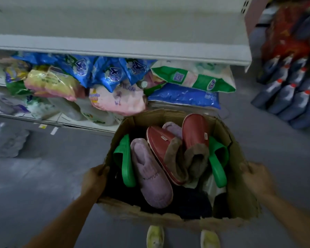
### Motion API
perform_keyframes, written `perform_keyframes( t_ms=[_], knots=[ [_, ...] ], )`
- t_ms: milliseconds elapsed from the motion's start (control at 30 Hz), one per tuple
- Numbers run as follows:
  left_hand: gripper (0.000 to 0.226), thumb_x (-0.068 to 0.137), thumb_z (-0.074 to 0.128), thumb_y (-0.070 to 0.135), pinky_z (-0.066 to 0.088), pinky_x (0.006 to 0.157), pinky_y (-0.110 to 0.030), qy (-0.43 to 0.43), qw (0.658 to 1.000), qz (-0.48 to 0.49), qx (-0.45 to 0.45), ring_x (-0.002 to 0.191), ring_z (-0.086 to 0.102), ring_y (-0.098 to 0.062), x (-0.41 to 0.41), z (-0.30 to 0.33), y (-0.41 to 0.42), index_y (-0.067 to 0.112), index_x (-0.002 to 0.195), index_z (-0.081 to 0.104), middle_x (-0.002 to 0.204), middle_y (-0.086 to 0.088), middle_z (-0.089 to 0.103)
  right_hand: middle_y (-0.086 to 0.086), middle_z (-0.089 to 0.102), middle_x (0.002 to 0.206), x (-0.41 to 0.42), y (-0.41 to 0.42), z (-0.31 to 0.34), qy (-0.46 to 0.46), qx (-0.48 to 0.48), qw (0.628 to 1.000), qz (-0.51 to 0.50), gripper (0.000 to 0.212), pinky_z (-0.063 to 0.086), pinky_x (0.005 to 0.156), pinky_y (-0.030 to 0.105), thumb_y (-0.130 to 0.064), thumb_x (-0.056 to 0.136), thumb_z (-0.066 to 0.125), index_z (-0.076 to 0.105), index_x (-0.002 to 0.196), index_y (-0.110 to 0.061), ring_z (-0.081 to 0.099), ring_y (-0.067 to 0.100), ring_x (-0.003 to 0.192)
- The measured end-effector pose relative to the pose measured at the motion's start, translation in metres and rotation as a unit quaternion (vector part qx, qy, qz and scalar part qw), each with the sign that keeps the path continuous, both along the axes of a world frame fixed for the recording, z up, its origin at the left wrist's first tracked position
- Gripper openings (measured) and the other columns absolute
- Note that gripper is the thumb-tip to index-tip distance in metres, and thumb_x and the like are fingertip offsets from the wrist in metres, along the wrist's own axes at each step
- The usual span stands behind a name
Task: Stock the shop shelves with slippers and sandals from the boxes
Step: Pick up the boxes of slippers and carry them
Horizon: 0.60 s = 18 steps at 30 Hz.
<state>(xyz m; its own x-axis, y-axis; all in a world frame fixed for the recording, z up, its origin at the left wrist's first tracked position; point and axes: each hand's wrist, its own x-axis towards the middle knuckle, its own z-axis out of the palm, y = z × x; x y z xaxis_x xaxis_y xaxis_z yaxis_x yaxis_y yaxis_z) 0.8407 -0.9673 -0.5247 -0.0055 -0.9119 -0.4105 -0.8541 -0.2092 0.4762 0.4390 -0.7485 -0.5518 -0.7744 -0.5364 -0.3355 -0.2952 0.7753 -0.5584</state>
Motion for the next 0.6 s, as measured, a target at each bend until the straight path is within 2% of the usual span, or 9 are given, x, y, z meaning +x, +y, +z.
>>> perform_keyframes(
  t_ms=[67, 167, 300, 367, 433, 500, 600],
  knots=[
    [0.016, 0.097, 0.051, 0.019, 0.043, 0.060, -0.027, 0.019, 1.000, 0.013, 0.004, 0.061, 0.053, -0.016, -0.002, -0.029, -0.017, 0.022, 0.085, 0.061, 0.068, -0.001, 0.059, 0.014, 0.048, 0.056, 0.008, -0.008, -0.024, 0.016, 0.004, 1.000, -0.022, 0.039, 0.031, 0.053, 0.030, -0.010, 0.095, 0.049, 0.046, 0.061, 0.006, 0.045, 0.025, 0.054],
    [0.023, 0.096, 0.051, 0.020, 0.051, 0.073, -0.039, 0.033, 0.998, 0.038, 0.033, 0.073, 0.059, -0.026, -0.004, -0.076, -0.035, 0.021, 0.075, 0.061, 0.078, -0.009, 0.063, 0.017, 0.050, 0.062, 0.017, -0.022, -0.064, 0.054, 0.006, 0.997, -0.055, 0.037, 0.041, 0.061, 0.037, -0.015, 0.096, 0.050, 0.051, 0.066, 0.006, 0.053, 0.033, 0.064],
    [0.024, 0.098, 0.049, 0.020, 0.045, 0.069, -0.034, 0.022, 0.998, 0.058, 0.027, 0.075, 0.055, -0.025, -0.009, -0.128, -0.043, 0.006, 0.105, 0.068, 0.083, -0.009, 0.061, 0.027, 0.059, 0.081, 0.023, -0.040, -0.104, 0.092, 0.042, 0.994, -0.035, 0.033, 0.044, 0.068, 0.040, -0.020, 0.097, 0.047, 0.063, 0.087, 0.007, 0.058, 0.042, 0.080],
    [0.026, 0.098, 0.049, 0.019, 0.042, 0.071, -0.034, 0.022, 0.997, 0.075, 0.004, 0.080, 0.055, -0.026, -0.006, -0.140, -0.046, 0.005, 0.110, 0.066, 0.086, -0.010, 0.061, 0.023, 0.056, 0.076, 0.026, -0.045, -0.121, 0.099, 0.030, 0.994, -0.048, 0.036, 0.040, 0.065, 0.037, -0.025, 0.096, 0.047, 0.061, 0.081, 0.005, 0.058, 0.040, 0.076],
    [0.025, 0.097, 0.050, 0.020, 0.046, 0.074, -0.037, 0.032, 0.997, 0.073, -0.011, 0.088, 0.060, -0.031, -0.002, -0.147, -0.053, 0.007, 0.110, 0.067, 0.092, -0.014, 0.065, 0.023, 0.055, 0.070, 0.029, -0.050, -0.132, 0.101, 0.015, 0.993, -0.063, 0.034, 0.041, 0.063, 0.036, -0.021, 0.096, 0.050, 0.058, 0.074, 0.005, 0.057, 0.038, 0.071],
    [0.024, 0.096, 0.051, 0.021, 0.048, 0.077, -0.040, 0.034, 0.997, 0.064, -0.024, 0.090, 0.062, -0.033, -0.002, -0.151, -0.060, 0.009, 0.109, 0.067, 0.095, -0.015, 0.067, 0.021, 0.050, 0.063, 0.034, -0.053, -0.137, 0.094, -0.009, 0.993, -0.069, 0.037, 0.043, 0.060, 0.039, -0.017, 0.096, 0.051, 0.048, 0.063, -0.001, 0.053, 0.034, 0.063],
    [0.022, 0.095, 0.050, 0.023, 0.049, 0.075, -0.042, 0.015, 0.998, 0.050, -0.030, 0.088, 0.062, -0.036, -0.003, -0.155, -0.066, 0.010, 0.104, 0.066, 0.093, -0.017, 0.068, 0.015, 0.043, 0.058, 0.041, -0.053, -0.136, 0.088, -0.010, 0.993, -0.079, 0.043, 0.040, 0.057, 0.039, -0.018, 0.096, 0.049, 0.034, 0.057, -0.010, 0.047, 0.030, 0.060]
  ],
)
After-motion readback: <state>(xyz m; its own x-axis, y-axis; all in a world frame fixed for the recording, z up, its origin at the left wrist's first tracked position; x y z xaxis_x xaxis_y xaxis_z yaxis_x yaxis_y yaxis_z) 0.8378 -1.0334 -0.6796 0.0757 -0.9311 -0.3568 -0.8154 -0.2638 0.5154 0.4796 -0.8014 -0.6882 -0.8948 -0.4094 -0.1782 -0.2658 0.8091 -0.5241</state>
